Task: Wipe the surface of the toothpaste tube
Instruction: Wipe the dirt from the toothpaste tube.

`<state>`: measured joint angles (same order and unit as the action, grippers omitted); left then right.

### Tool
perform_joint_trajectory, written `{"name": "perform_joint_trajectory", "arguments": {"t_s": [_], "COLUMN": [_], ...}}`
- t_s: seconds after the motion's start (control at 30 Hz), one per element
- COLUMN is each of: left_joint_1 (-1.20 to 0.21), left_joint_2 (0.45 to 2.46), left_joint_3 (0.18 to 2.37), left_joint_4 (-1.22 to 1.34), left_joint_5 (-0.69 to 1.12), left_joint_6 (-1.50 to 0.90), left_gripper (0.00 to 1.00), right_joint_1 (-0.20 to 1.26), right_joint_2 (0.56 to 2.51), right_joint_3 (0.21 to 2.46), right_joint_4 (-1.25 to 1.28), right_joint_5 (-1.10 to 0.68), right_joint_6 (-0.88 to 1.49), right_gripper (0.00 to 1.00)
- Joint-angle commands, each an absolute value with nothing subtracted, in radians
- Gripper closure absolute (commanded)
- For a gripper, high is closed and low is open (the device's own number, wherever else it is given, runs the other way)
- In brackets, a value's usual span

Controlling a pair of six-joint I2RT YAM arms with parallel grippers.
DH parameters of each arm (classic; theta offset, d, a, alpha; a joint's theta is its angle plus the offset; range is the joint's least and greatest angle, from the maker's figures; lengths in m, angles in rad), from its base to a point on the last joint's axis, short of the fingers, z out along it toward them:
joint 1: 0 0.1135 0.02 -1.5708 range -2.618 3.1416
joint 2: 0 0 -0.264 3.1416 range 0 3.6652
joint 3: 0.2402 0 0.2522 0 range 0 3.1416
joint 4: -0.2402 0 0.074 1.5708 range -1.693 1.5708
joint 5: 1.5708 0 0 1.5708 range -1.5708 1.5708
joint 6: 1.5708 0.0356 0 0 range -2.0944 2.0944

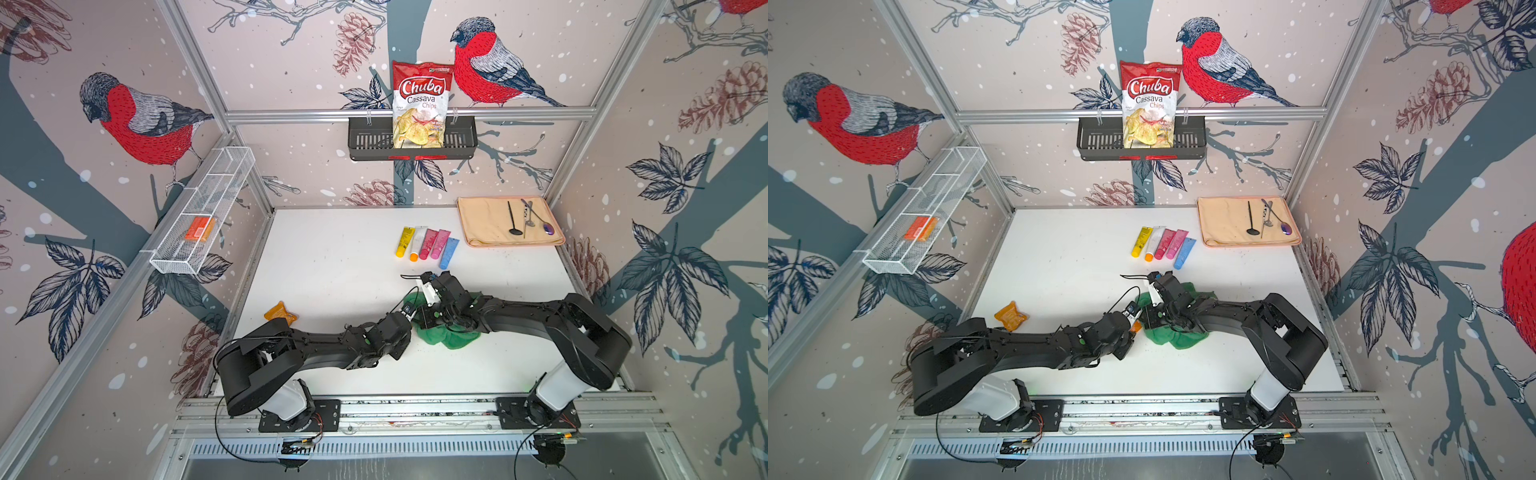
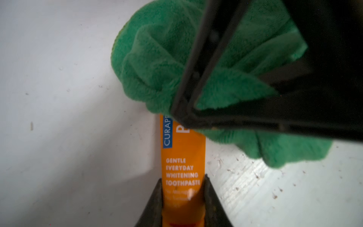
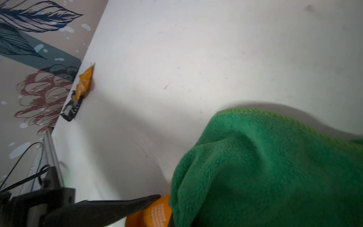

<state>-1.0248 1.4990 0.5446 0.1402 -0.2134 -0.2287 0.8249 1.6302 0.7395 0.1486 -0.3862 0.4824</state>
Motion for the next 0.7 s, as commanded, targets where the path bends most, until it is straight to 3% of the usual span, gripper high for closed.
{"name": "perform_joint_trajectory", "arguments": {"t_s": [0.0, 0.1, 0.47, 0.67], "left_joint_1": [-1.026, -1.026, -1.025, -1.025], "left_joint_2": [1.509, 1.512, 1.496, 1.500], "left_joint_3": [0.558, 0.559, 0.529, 0.528], "left_joint_4": [0.181, 0.186, 0.198, 0.206], "left_joint_5": [-0.208, -0.202, -0.202, -0.202], "left_joint_6": [-0.211, -0.211, -0.213, -0.211], "left_gripper": [0.87, 0.87, 0.89, 0.89], "right_joint_1": [0.817, 0.801, 0.727, 0.676], "right_joint_2": [1.649, 1.691, 1.755, 1.759], "right_joint_3": [0.739, 0.744, 0.824, 0.832], "right_joint_4": [0.220, 0.210, -0.103, -0.135], "right_joint_5": [-0.488, -0.447, -0.003, 0.054], "right_joint_6": [0.516, 0.510, 0.409, 0.391], "right_gripper": [1.00, 1.00, 1.00, 1.00]}}
